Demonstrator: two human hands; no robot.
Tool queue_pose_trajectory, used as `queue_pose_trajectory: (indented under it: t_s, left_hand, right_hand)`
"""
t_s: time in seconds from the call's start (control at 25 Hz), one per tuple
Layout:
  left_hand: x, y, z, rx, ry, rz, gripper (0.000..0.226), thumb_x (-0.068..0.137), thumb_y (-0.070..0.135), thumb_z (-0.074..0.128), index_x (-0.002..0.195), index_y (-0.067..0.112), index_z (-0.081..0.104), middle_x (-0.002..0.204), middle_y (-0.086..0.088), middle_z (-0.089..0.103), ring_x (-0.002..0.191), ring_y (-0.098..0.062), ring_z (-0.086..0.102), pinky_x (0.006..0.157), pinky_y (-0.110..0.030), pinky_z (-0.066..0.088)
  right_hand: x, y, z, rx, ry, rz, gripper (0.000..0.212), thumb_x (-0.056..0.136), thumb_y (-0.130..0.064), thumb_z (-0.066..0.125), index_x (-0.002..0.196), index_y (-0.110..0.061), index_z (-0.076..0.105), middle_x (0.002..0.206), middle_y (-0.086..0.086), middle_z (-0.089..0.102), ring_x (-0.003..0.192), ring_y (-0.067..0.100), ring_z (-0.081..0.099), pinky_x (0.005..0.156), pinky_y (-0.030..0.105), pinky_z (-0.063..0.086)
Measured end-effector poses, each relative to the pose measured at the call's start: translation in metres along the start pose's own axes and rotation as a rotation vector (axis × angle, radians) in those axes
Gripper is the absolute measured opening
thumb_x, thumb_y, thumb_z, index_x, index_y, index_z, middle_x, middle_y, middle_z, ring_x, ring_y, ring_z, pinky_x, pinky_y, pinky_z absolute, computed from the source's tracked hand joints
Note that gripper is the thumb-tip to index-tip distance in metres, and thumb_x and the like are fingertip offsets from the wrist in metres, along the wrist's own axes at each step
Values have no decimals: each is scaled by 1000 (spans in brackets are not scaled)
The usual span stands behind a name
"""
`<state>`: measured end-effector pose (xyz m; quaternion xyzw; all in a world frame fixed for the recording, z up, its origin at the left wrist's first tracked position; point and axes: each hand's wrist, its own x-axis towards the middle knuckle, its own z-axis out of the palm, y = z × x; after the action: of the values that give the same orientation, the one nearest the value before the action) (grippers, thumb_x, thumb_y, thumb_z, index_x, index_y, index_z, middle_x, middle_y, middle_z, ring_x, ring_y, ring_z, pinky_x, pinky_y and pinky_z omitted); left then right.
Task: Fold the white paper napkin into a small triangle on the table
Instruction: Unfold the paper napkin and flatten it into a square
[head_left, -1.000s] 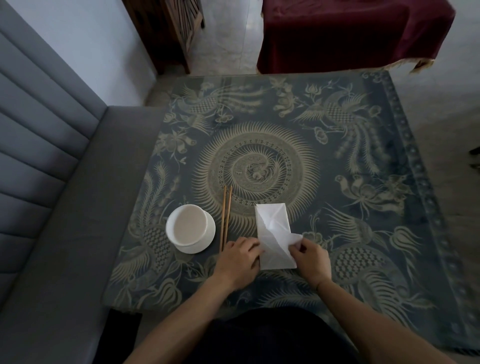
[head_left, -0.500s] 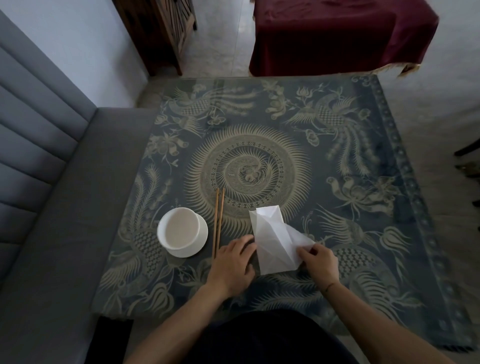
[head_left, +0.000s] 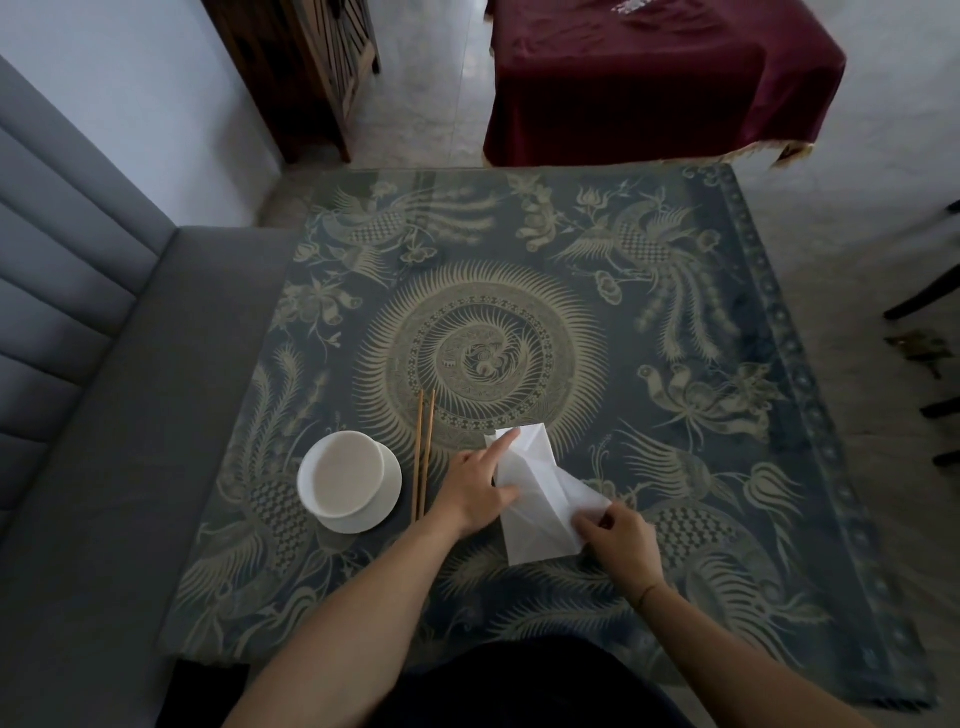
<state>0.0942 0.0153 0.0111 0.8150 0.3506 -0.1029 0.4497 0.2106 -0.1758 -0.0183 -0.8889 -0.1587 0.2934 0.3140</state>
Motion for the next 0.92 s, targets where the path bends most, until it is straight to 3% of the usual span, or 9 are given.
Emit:
queue_pose_trajectory:
  t_s: [0.12, 0.2, 0.28, 0.36, 0.48, 0.6, 0.68, 0.8, 0.92]
  left_hand:
    - [7, 6, -4, -94, -33, -44, 72, 76, 37, 55, 145, 28, 41, 138, -9, 53, 130, -28, 40, 107, -46, 36]
    - [8, 9, -6, -164, -39, -83, 59, 82, 32, 58, 140, 21, 50, 141, -6, 52, 129, -23, 45, 105, -37, 37]
    - [10, 12, -9, -247, -23, -106, 45, 89, 24, 60, 133, 16, 58, 138, -3, 55, 125, -17, 48, 97, -26, 35]
    - [12, 16, -12, -318, 17, -119, 36, 91, 17, 59, 126, 12, 64, 130, -3, 62, 114, -12, 53, 90, -21, 36]
    - [14, 26, -17, -469, 52, -164, 27, 91, 10, 55, 114, 9, 71, 111, -8, 69, 94, -16, 62, 80, -24, 50]
    - [14, 38, -21, -567, 32, -201, 25, 93, 14, 52, 105, 12, 74, 99, -6, 69, 91, -23, 67, 76, -31, 56]
    - [13, 47, -21, -653, 6, -223, 24, 94, 17, 52, 103, 13, 74, 98, -6, 69, 87, -26, 70, 63, -25, 53]
    - [12, 58, -19, -775, -65, -211, 26, 94, 15, 51, 113, 15, 69, 104, -12, 70, 90, -31, 72, 59, -23, 53]
    - [12, 61, -16, -701, -122, -136, 40, 91, 12, 49, 128, 23, 58, 110, -14, 70, 98, -27, 70, 76, -31, 54]
  right_hand:
    - [-7, -1, -5, -229, -79, -234, 42, 72, -69, 66, 86, -30, 62, 79, -14, 60, 69, 8, 57, 58, 32, 48]
    - [-8, -1, -9, -391, -134, -428, 65, 73, -85, 47, 109, -32, 60, 100, -15, 56, 84, 7, 54, 64, 28, 45]
    - [-6, -4, -13, -452, -147, -582, 72, 79, -86, 35, 118, -31, 59, 113, -13, 56, 99, 10, 53, 76, 30, 46]
    - [-2, -11, -13, -432, -144, -658, 65, 85, -82, 31, 120, -34, 58, 118, -12, 57, 104, 10, 52, 82, 31, 43]
    - [5, -33, -5, -256, -156, -504, 62, 84, -84, 26, 119, -43, 55, 124, -14, 56, 99, 5, 58, 77, 30, 46]
    - [14, -56, 3, -153, -229, -273, 87, 70, -94, 34, 137, -40, 41, 133, -10, 53, 99, 8, 61, 78, 36, 50]
    - [18, -64, 6, -209, -241, -222, 98, 64, -95, 42, 143, -36, 36, 135, -8, 53, 109, 15, 59, 81, 38, 49]
    - [18, -71, 5, -230, -160, -247, 75, 71, -78, 53, 133, -36, 48, 115, -9, 60, 103, 15, 60, 76, 37, 51]
    - [19, -76, 1, -153, -93, -203, 27, 81, -36, 57, 107, -30, 64, 81, -11, 62, 78, 17, 60, 62, 34, 49]
